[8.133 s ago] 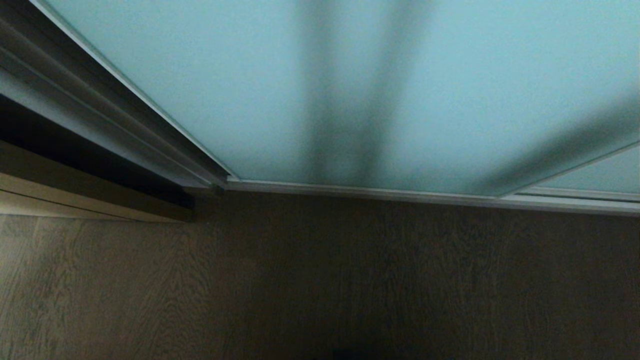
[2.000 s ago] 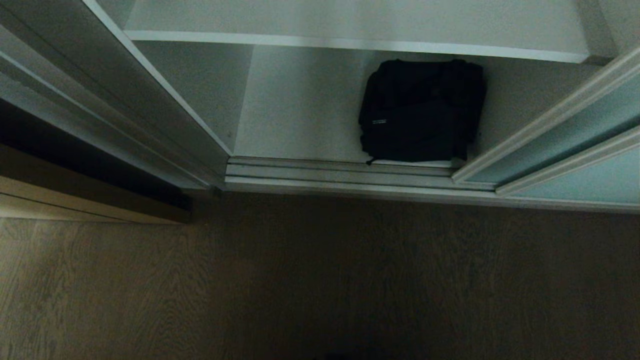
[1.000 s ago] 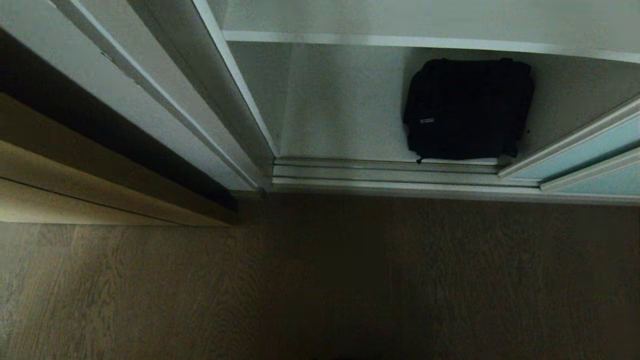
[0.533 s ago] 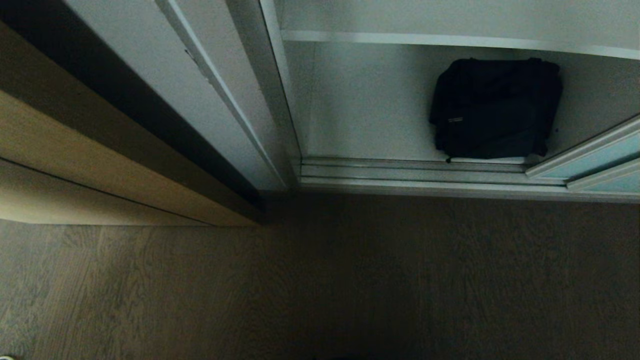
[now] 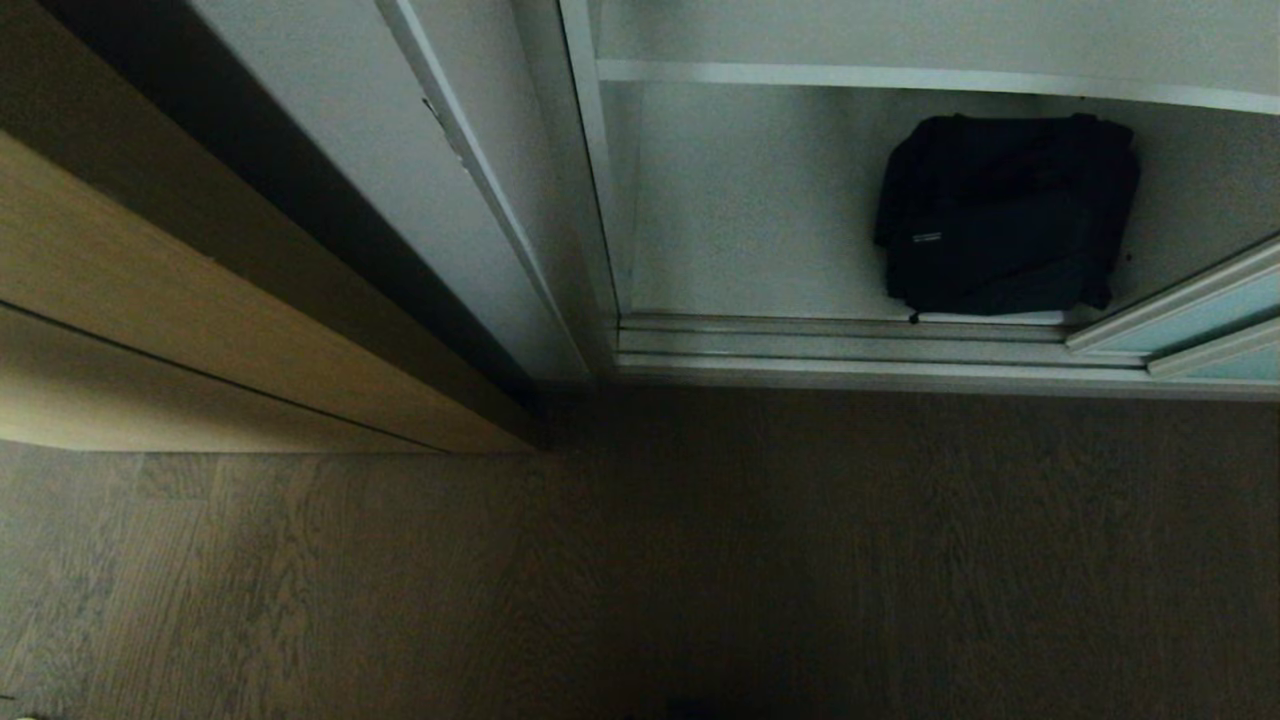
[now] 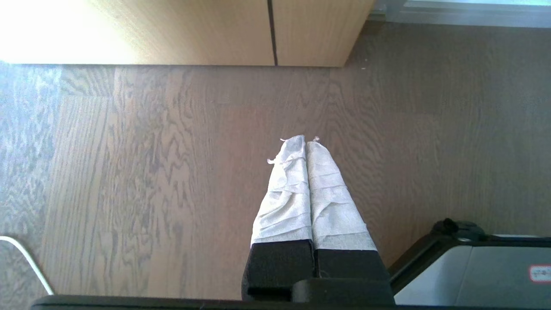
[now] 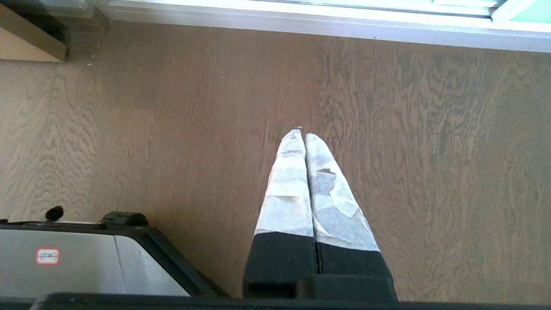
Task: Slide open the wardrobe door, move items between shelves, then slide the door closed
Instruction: Open the door
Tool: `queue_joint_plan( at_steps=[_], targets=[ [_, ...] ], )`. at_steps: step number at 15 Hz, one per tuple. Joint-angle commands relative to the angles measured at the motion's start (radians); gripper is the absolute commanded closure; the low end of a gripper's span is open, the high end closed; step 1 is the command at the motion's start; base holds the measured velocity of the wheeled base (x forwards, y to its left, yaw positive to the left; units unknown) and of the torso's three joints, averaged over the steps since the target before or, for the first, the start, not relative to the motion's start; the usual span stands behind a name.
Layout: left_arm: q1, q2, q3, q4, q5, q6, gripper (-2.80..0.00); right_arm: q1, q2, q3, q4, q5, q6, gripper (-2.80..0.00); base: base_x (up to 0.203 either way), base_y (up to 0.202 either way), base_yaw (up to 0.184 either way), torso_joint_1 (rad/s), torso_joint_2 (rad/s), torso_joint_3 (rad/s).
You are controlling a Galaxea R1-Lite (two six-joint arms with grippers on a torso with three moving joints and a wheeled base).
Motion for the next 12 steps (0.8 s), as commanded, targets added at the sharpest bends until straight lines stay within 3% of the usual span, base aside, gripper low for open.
queue_joint_plan(
  at_steps=[1,4,10,12],
  targets=[
    [0.0,0.003,0.0,0.0,0.001,-0.001,0.0,0.0,0.001,0.0,0.0,0.0,0.0,0.0,0.0,0.0,0.0,0.0,0.0,0.0],
    [0.0,0.003,0.0,0.0,0.001,-0.005,0.0,0.0,0.001,0.0,0.0,0.0,0.0,0.0,0.041,0.0,0.0,-0.001,0.0,-0.001],
    [0.001,0.003,-0.001,0.0,0.001,-0.006,0.0,0.0,0.001,0.0,0.0,0.0,0.0,0.0,0.192,0.0,0.002,0.004,0.0,0.003],
    [0.0,0.003,-0.001,0.0,0.001,-0.006,0.0,0.0,0.001,0.0,0.0,0.0,0.0,0.0,0.053,0.0,0.001,0.004,0.0,-0.003]
  ],
)
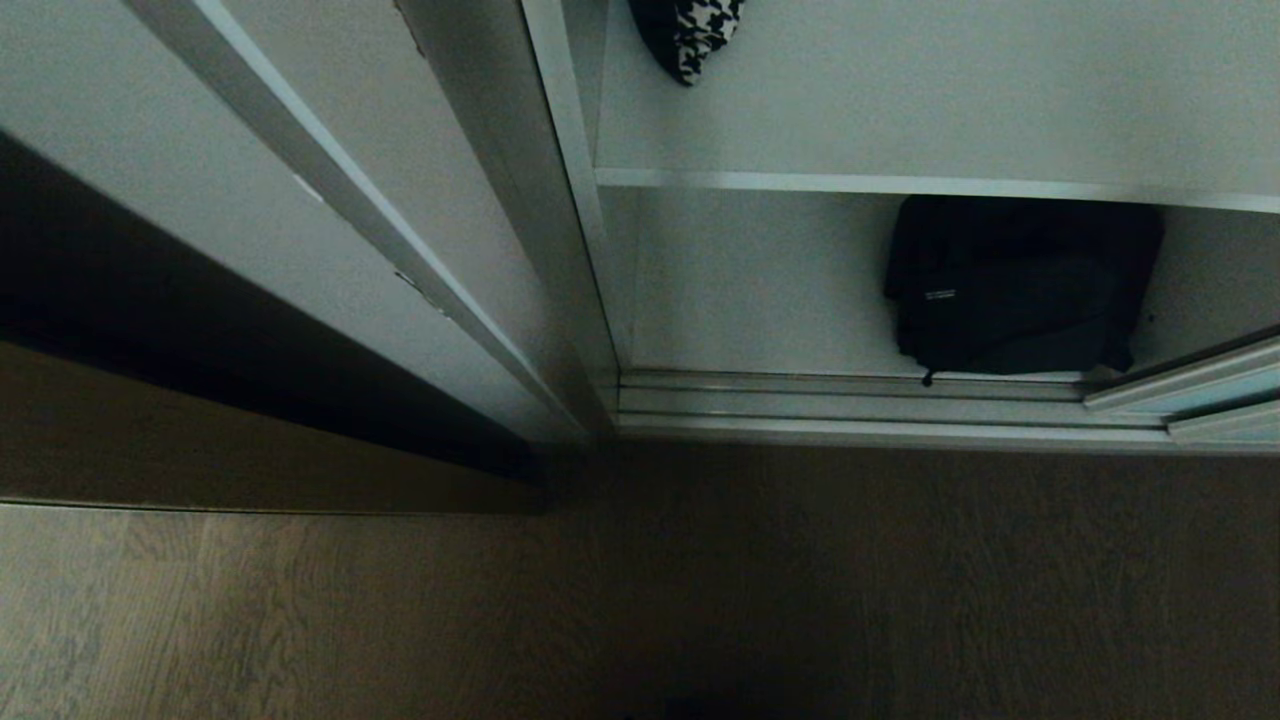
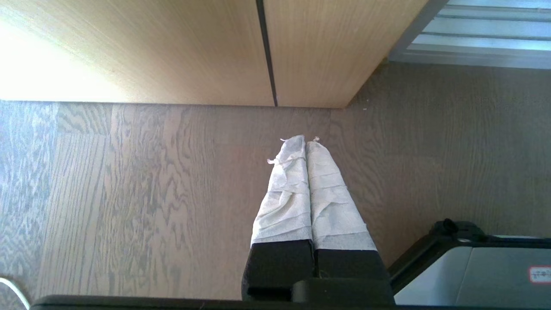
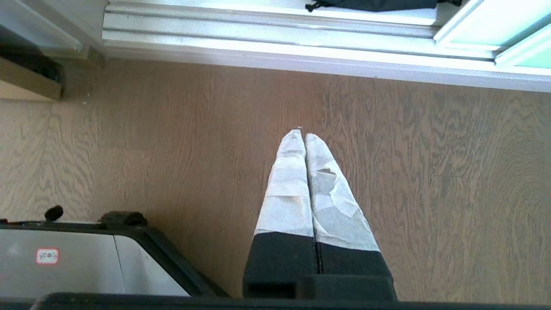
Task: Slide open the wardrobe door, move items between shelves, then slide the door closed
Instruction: Open the door
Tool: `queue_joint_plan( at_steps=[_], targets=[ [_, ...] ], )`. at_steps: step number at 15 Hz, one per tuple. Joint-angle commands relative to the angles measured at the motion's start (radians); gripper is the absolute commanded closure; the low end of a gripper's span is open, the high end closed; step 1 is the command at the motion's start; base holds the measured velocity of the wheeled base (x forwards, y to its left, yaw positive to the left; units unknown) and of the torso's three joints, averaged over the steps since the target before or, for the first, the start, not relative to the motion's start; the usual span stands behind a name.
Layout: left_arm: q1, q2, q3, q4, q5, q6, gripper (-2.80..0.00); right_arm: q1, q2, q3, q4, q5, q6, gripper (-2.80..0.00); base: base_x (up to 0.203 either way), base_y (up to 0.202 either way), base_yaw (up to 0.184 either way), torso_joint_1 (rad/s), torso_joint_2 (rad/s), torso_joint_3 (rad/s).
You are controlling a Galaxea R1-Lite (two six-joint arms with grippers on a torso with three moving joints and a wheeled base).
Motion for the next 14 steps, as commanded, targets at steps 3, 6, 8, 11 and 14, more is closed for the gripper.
queue_joint_plan(
  at_steps=[3,6,8,11,14],
  targets=[
    [0.0,0.001,0.0,-0.001,0.0,0.0,0.0,0.0,0.001,0.0,-0.001,0.0,0.0,0.0,0.0,0.0,0.0,0.0,0.0,0.0],
    [0.001,0.001,0.0,-0.001,0.0,0.0,0.0,0.0,0.001,0.0,-0.001,0.0,0.0,0.0,0.0,0.0,0.0,0.0,0.0,0.0],
    [0.0,0.001,0.0,-0.001,0.0,0.0,0.0,0.0,0.001,0.0,-0.001,0.0,0.0,0.0,0.0,0.0,0.0,0.0,0.0,0.0],
    [0.001,0.001,-0.001,-0.001,0.0,0.0,0.0,0.0,-0.001,-0.001,0.004,0.002,-0.015,0.0,0.0,0.0,0.0,0.0,0.0,0.0],
    [0.001,0.001,-0.001,-0.001,0.0,0.0,0.0,0.0,-0.002,0.003,-0.009,-0.001,0.005,0.0,0.0,0.0,0.0,0.0,0.0,0.0]
  ],
)
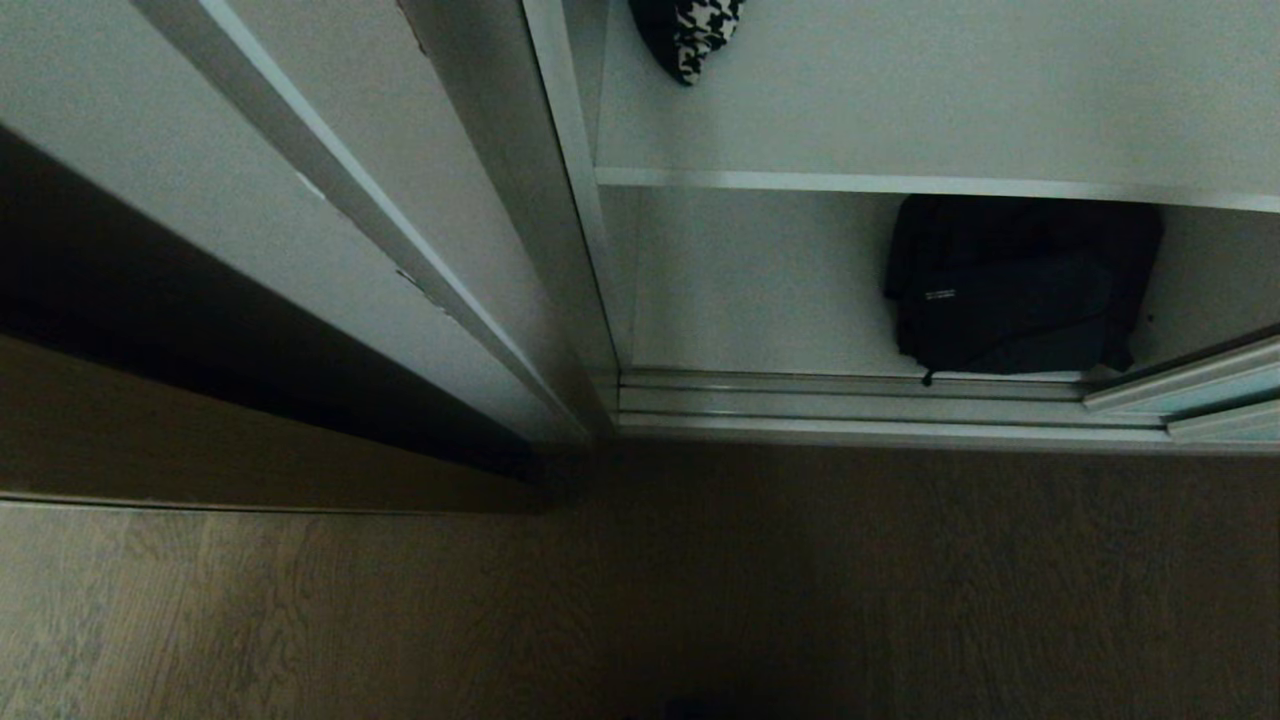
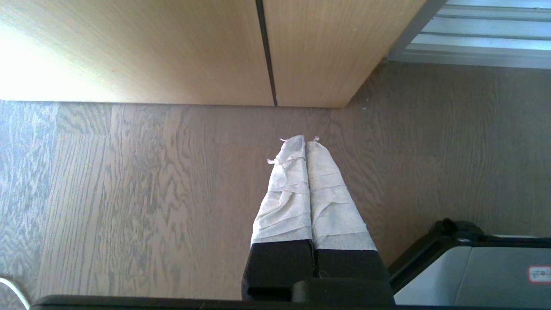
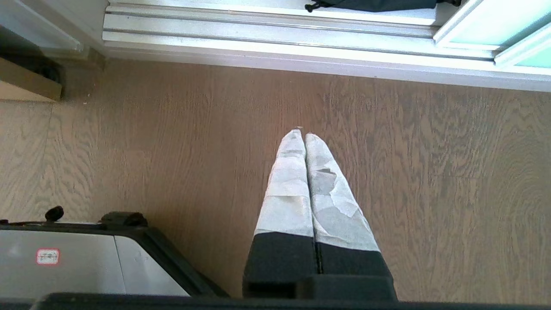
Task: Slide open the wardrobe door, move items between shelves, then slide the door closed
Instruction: Open the door
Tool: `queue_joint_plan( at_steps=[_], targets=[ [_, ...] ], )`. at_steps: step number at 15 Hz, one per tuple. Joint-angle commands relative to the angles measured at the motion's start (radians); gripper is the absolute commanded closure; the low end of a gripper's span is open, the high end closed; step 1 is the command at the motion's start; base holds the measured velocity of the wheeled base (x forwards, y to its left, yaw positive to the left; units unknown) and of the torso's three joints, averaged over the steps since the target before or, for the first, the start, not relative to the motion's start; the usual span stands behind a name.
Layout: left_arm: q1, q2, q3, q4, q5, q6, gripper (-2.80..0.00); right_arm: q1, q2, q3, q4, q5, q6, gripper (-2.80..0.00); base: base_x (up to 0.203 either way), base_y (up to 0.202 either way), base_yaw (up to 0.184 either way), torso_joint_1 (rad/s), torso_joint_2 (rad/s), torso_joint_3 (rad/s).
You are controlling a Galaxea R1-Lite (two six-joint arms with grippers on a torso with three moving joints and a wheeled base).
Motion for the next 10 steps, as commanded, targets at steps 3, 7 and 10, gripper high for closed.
queue_joint_plan(
  at_steps=[3,7,10],
  targets=[
    [0.001,0.001,0.0,-0.001,0.0,0.0,0.0,0.0,-0.001,0.003,-0.007,-0.012,0.001,0.0,0.0,0.0,0.0,0.0,0.0,0.0],
    [0.001,0.001,-0.001,-0.001,0.0,0.0,0.0,0.001,0.023,-0.114,0.024,-0.05,0.0,0.0,0.0,0.0,0.0,0.0,0.0,0.0],
    [0.0,0.001,-0.001,-0.001,0.0,0.0,0.0,0.003,0.175,-0.386,0.16,-0.089,0.011,0.0,0.0,0.0,0.0,0.0,0.0,0.0]
  ],
)
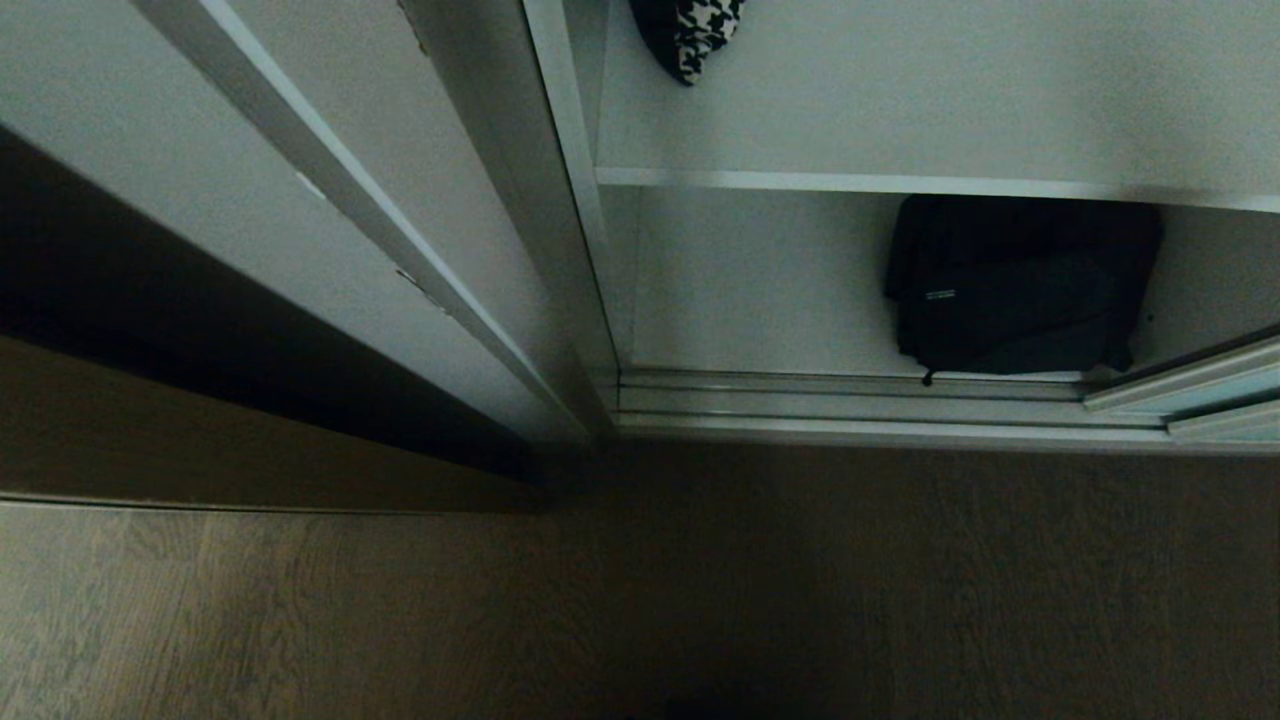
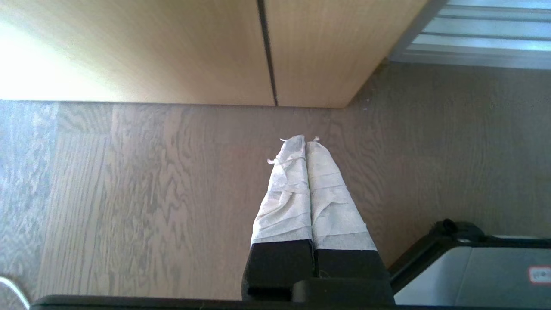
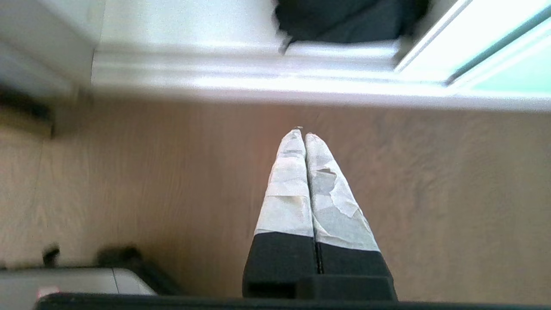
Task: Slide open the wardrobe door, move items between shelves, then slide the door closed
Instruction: Open the door, then place the bag on the higher shelf
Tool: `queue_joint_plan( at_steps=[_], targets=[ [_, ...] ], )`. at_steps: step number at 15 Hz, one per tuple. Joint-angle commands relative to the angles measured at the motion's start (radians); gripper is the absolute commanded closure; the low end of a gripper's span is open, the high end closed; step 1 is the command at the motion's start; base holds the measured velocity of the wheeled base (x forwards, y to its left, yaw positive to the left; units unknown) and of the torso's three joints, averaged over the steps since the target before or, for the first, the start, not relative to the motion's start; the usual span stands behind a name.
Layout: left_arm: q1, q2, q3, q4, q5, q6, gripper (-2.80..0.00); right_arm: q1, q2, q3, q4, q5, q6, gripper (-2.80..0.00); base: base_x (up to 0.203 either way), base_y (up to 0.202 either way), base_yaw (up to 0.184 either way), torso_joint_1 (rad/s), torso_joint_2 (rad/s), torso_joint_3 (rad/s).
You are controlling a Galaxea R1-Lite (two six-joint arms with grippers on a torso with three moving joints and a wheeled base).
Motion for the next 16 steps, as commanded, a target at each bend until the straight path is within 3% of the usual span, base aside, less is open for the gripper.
queue_joint_plan(
  at_steps=[1,2,4,10,16],
  targets=[
    [0.0,0.001,-0.001,0.0,0.0,0.0,0.0,0.005,0.143,-0.155,0.073,-0.022,-0.036,0.0,0.0,0.0,0.0,0.0,0.0,0.0],
    [0.0,0.001,0.0,0.0,0.0,0.0,0.0,0.006,0.162,-0.155,0.095,-0.037,-0.111,0.0,0.0,0.0,0.0,0.0,0.0,0.0],
    [0.0,0.001,-0.001,0.0,0.0,0.0,0.0,0.014,0.152,-0.081,0.114,-0.077,-0.166,0.0,0.0,0.0,0.0,0.0,0.0,0.0],
    [0.001,0.001,0.0,0.0,0.0,0.0,0.0,0.036,0.282,-0.025,0.245,-0.217,-0.157,0.0,0.0,0.0,0.0,0.0,0.0,0.0],
    [0.0,0.001,0.0,0.0,0.0,0.0,0.0,0.112,0.363,0.037,0.267,-0.23,-0.227,0.0,0.0,0.0,0.0,0.0,0.0,0.0]
  ],
)
